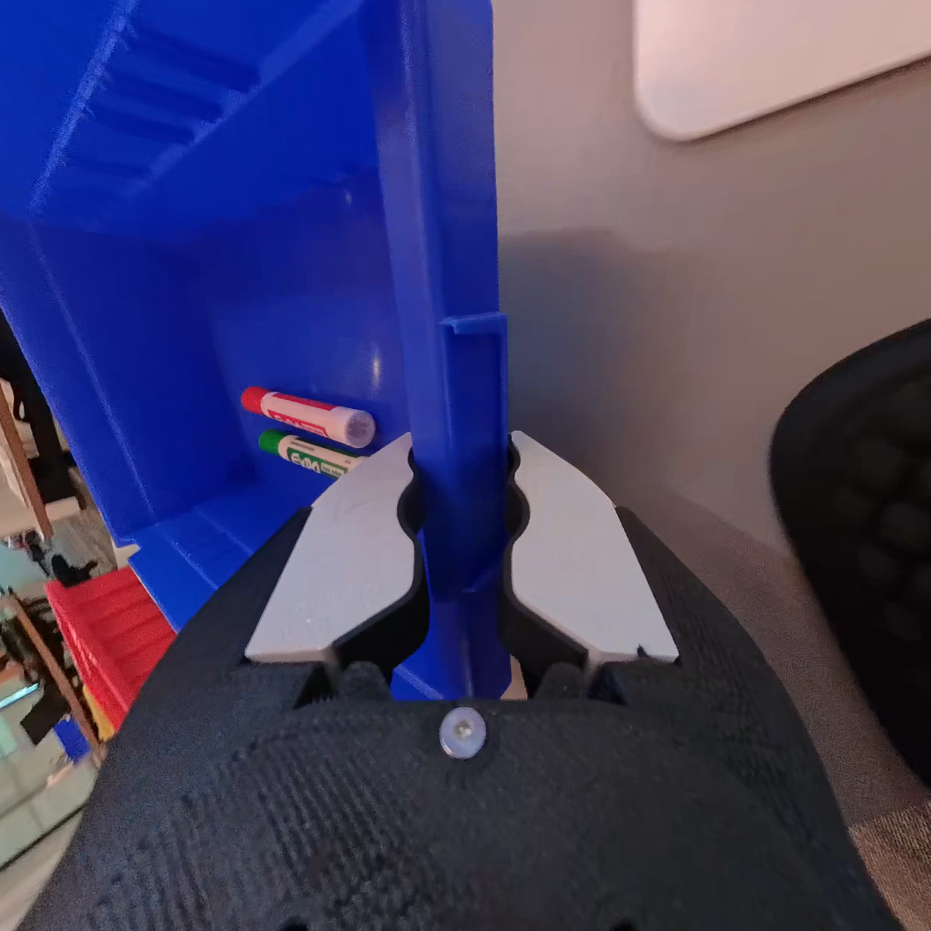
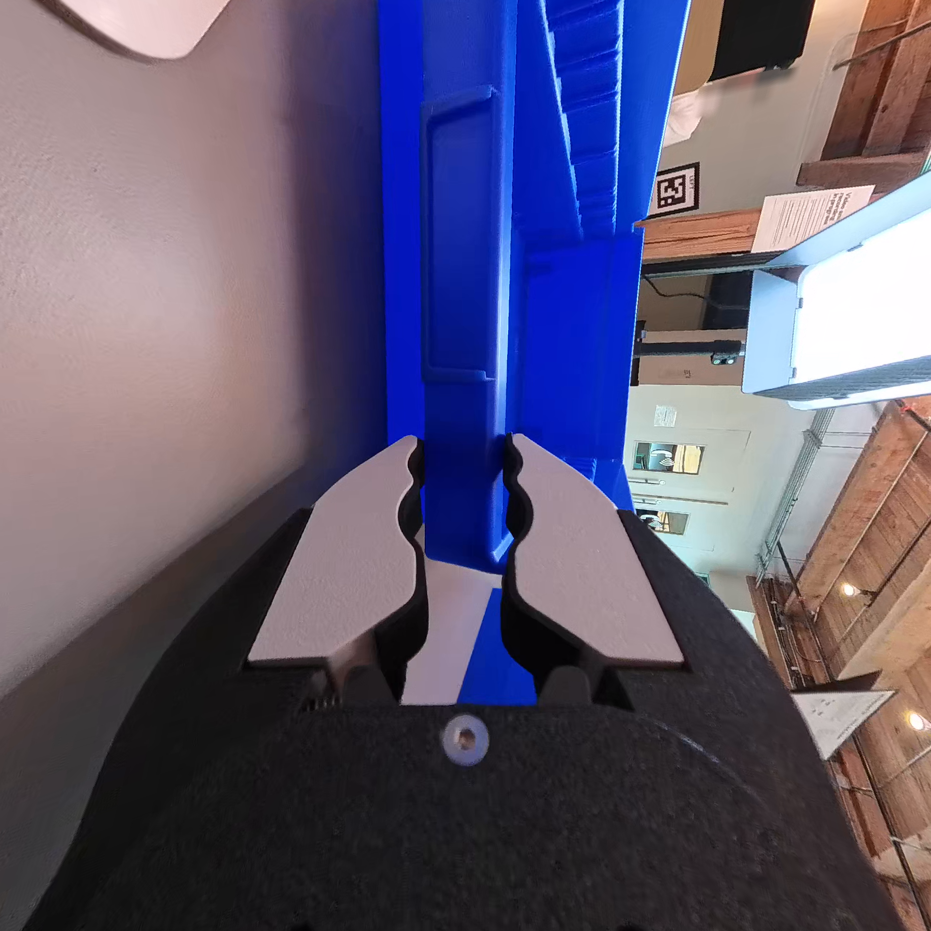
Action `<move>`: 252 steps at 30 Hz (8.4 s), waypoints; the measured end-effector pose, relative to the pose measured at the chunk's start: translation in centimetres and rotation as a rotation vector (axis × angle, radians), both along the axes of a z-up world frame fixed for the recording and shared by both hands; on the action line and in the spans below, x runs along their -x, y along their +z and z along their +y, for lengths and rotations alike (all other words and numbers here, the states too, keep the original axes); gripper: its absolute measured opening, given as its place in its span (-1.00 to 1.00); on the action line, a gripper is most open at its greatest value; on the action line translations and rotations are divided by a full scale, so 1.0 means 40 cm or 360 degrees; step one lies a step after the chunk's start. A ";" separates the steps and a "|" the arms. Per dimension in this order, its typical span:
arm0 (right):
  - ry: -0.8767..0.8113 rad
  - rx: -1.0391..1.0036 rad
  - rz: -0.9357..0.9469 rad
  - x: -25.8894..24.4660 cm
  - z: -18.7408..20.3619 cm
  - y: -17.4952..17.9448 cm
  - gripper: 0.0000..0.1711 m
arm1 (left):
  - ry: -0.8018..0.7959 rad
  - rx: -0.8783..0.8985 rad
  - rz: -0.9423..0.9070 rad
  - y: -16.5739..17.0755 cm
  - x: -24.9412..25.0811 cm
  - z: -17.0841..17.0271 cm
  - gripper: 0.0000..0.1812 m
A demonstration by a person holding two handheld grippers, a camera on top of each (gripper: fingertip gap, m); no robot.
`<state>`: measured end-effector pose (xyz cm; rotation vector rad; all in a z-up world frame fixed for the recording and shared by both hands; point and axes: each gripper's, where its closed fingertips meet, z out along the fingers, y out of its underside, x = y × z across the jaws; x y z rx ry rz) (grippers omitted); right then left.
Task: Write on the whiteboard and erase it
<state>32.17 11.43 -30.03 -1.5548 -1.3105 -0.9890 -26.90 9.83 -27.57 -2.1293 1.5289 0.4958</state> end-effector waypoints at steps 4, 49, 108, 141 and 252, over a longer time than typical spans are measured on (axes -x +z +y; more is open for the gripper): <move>-0.0028 0.0035 0.0027 -0.009 0.010 -0.004 -0.65 | 0.0045 0.0014 0.0090 -0.047 0.099 0.041 -0.67; 0.0354 0.0361 0.1782 0.461 0.080 0.227 -0.53 | 0.0624 -0.0273 -0.1041 0.235 0.208 0.289 -0.61; 0.0430 0.0440 0.1584 0.484 0.060 0.128 -0.69 | 0.1325 0.0711 -0.1053 -0.136 0.170 0.502 -0.64; 0.1125 -0.0059 0.1389 0.894 -0.033 0.389 -0.40 | -0.0390 0.0694 -0.3456 0.452 -0.575 0.034 -0.80; 0.1527 0.1396 0.1732 0.943 -0.170 0.201 -0.46 | -0.0905 0.1116 -0.2186 0.104 -0.565 -0.148 -0.78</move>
